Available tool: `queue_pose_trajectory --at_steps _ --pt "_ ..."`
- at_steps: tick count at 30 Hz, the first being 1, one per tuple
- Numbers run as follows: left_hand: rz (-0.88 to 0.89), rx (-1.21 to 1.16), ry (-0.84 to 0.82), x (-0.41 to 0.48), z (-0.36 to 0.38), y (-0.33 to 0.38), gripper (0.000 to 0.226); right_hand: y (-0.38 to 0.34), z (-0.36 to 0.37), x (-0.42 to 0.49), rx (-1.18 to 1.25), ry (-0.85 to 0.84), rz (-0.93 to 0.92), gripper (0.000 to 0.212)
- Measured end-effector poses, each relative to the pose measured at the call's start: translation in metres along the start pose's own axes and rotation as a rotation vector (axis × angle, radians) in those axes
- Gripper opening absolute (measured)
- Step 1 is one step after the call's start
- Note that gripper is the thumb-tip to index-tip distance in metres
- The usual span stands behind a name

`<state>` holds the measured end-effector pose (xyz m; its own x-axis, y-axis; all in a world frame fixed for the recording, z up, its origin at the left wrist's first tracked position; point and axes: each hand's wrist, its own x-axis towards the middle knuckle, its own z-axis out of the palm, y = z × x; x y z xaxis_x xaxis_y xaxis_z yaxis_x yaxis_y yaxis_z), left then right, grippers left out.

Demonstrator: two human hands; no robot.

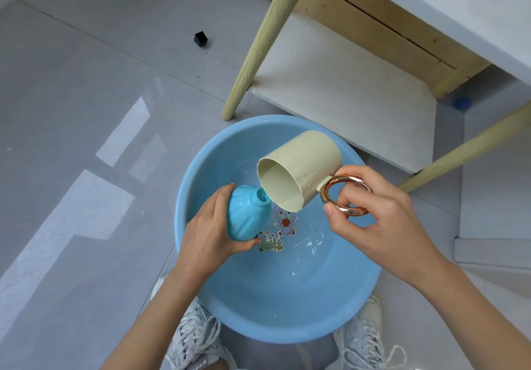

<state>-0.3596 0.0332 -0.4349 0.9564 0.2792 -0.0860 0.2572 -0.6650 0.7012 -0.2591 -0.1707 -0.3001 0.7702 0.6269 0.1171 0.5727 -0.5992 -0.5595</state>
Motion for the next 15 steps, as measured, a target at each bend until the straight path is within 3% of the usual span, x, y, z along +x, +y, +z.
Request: queue_pose_trajectory --at_steps 15 --pt "0.009 0.004 -0.002 -0.0001 0.0005 -0.0015 0.103 -0.0028 0.0009 0.0001 -0.099 0.012 -0.064 0.030"
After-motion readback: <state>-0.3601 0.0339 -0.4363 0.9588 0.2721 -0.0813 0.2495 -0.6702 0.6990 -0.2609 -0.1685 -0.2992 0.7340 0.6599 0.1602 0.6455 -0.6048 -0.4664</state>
